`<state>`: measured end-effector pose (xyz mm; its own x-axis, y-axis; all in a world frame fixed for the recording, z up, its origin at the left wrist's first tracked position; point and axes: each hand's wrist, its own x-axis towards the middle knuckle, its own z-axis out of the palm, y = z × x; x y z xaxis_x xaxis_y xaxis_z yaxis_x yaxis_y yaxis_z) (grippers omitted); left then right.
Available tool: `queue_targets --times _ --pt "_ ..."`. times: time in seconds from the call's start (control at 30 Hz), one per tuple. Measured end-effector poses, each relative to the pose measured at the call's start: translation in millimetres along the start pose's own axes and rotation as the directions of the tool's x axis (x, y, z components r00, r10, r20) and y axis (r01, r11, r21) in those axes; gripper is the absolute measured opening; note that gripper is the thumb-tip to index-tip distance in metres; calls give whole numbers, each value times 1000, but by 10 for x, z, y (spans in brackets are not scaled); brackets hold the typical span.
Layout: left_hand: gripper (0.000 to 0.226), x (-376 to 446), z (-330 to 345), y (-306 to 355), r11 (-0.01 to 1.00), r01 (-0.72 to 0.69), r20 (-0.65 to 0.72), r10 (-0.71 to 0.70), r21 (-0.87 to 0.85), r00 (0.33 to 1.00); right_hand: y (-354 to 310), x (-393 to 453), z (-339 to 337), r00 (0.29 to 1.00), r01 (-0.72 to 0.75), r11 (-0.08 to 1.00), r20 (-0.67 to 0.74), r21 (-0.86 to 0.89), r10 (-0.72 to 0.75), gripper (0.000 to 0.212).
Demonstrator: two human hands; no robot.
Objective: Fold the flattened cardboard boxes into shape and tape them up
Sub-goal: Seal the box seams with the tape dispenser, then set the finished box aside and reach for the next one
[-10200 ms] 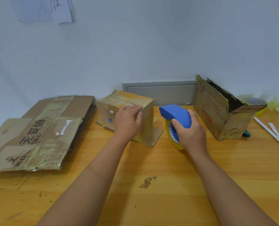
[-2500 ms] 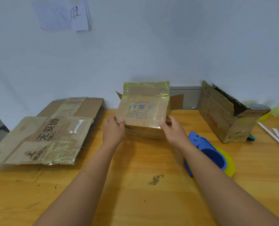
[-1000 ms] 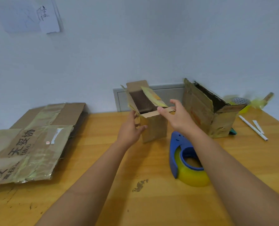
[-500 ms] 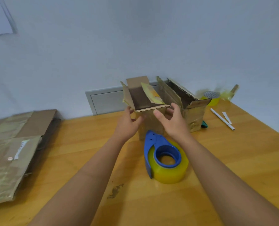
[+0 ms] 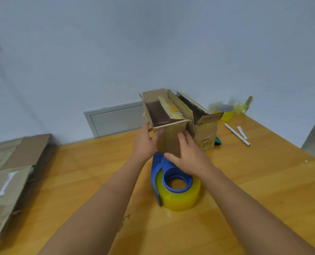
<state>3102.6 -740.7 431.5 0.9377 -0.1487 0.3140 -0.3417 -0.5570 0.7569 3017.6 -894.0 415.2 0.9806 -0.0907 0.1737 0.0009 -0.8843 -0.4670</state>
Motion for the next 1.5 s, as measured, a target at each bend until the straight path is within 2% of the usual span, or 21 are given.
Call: queue_targets --times 0.17,0.27,0.4,0.53,0.63,0.73,0.8,0.9,1.13,1.23,1.3,1.37,1.5 --pt "51 15 87 22 999 -30 5 30 31 1000 50 -148 11 995 74 983 75 -166 -62 92" --pt "66 -62 46 -65 974 -67 39 60 217 997 31 -244 10 988 133 967 109 -216 -111 87" --pt "63 -225 -163 -182 817 -149 -1 180 557 984 -87 -410 5 975 222 939 75 -263 -209 80" --pt "55 -387 -439 -296 703 -125 7 168 701 986 -264 -601 50 979 206 918 81 -340 -189 96" --pt "52 -546 -611 -361 691 -81 6 110 718 994 -416 -726 77 990 137 933 23 -332 -137 92" --pt "50 -727 -738 -386 688 -59 11 74 723 997 -600 -816 120 986 127 935 145 -332 -83 87" --pt "49 -853 -800 -387 690 -52 20 54 722 998 -721 -873 146 978 133 928 197 -347 -67 70" --pt "48 -1028 -894 -372 697 -54 39 37 716 999 -814 -959 113 978 117 944 199 -309 -56 46" --pt "46 -1347 -1068 -386 720 -29 31 10 694 999 -734 -1159 -89 937 158 931 349 -330 -35 69" --pt "46 -1476 -1125 -368 727 -20 8 20 686 1000 -836 -1168 -118 965 173 917 249 -359 -85 76" --pt "46 -1559 -1230 -380 724 -3 -23 26 689 999 -987 -1134 -83 977 203 912 131 -355 -167 83" --pt "45 -1651 -1384 -419 719 26 -66 28 695 997 -1198 -1087 2 961 274 909 60 -313 -269 83" --pt "45 -1875 -1808 -581 687 118 -179 18 717 984 -1696 -997 293 906 423 869 112 -257 -408 79"
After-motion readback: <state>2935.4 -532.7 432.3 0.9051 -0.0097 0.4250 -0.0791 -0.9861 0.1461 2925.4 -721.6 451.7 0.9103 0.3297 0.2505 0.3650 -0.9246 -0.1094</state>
